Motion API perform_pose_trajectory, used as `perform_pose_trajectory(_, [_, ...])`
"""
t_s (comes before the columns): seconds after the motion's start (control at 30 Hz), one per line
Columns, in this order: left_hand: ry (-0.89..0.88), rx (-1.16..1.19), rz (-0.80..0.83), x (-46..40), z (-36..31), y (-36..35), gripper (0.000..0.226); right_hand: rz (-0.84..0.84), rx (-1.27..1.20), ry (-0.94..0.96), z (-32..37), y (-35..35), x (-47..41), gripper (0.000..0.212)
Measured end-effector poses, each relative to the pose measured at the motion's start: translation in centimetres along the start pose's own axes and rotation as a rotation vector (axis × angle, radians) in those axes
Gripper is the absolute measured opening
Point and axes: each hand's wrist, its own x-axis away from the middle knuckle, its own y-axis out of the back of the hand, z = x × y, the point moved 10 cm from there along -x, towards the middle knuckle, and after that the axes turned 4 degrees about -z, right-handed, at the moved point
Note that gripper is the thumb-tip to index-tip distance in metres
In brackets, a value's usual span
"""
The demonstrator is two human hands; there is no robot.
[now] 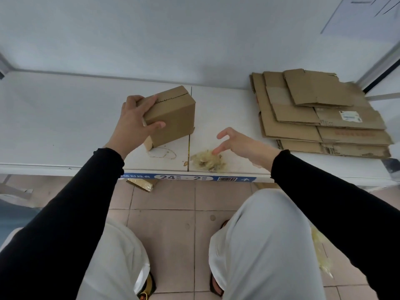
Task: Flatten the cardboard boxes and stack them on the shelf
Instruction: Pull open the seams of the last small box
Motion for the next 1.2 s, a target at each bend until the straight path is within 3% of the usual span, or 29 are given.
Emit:
perform_pose_trajectory(0.1, [0.000, 0.007, -0.001, 0.0, 0.0, 0.0, 0.072, -0.142, -0.064, 0.014, 0.4, 1.6, -1.0, 0.038])
perform_pose_trajectory(0.17, [0.004, 0.025, -0.008, 0.0, 0.1, 0.2, 0.075, -0.354, -0.011, 0.161, 3.1, 3.4, -1.4, 0.032])
perform_pose_trajectory(0.23, [0.011, 0.060, -0.005, -0.1, 0.0, 0.3, 0.086, -0.470, -0.120, 0.300, 6.5, 4.2, -1.3, 0.032])
perform_pose_trajectory(0.3, [0.025, 0.119, -0.009, -0.2, -0.2, 0.4, 0.103, -0.464, -0.279, 0.375, 9.5, 3.7, -1.5, 0.041])
perform_pose_trajectory(0.43, [0.061, 0.189, -0.022, -0.3, 0.0, 0.4, 0.119, -0.386, -0.312, 0.384, 12.7, 1.1, -3.1, 0.055])
perform_pose_trajectory(0.53, [0.104, 0.275, -0.001, -0.2, -0.1, 0.2, 0.107, -0.419, -0.357, 0.403, 13.2, 0.5, -3.5, 0.044])
perform_pose_trajectory(0.67, [0.230, 0.475, 0.009, -0.4, 0.0, 0.6, 0.071, -0.471, -0.498, 0.439, 12.4, 0.6, -3.2, 0.032])
perform_pose_trajectory(0.77, [0.341, 0.507, 0.113, -1.1, 1.4, 0.1, 0.059, -0.431, -0.705, 0.404, 11.6, 0.4, -2.8, 0.006])
perform_pose_trajectory(0.9, [0.328, 0.423, 0.262, -1.5, 1.6, -0.5, 0.051, -0.310, -0.890, 0.341, 11.4, 0.2, -2.5, 0.038])
perform_pose_trajectory(1.03, [0.236, 0.350, 0.157, -2.0, 0.8, 0.9, 0.037, -0.303, -0.765, 0.336, 11.6, 0.3, -2.2, 0.039])
perform_pose_trajectory(1.13, [0.263, 0.398, -0.016, -2.0, 0.7, 1.8, 0.032, -0.313, -0.468, 0.401, 12.6, 0.8, -2.0, 0.007])
perform_pose_trajectory(1.17, [0.284, 0.400, -0.085, -1.9, 1.0, 2.0, 0.034, -0.277, -0.342, 0.449, 13.5, 0.7, -1.6, 0.012])
perform_pose_trajectory(1.2, [0.298, 0.379, -0.153, -1.9, 1.2, 2.2, 0.034, -0.213, -0.204, 0.495, 14.3, 0.2, -1.3, 0.029])
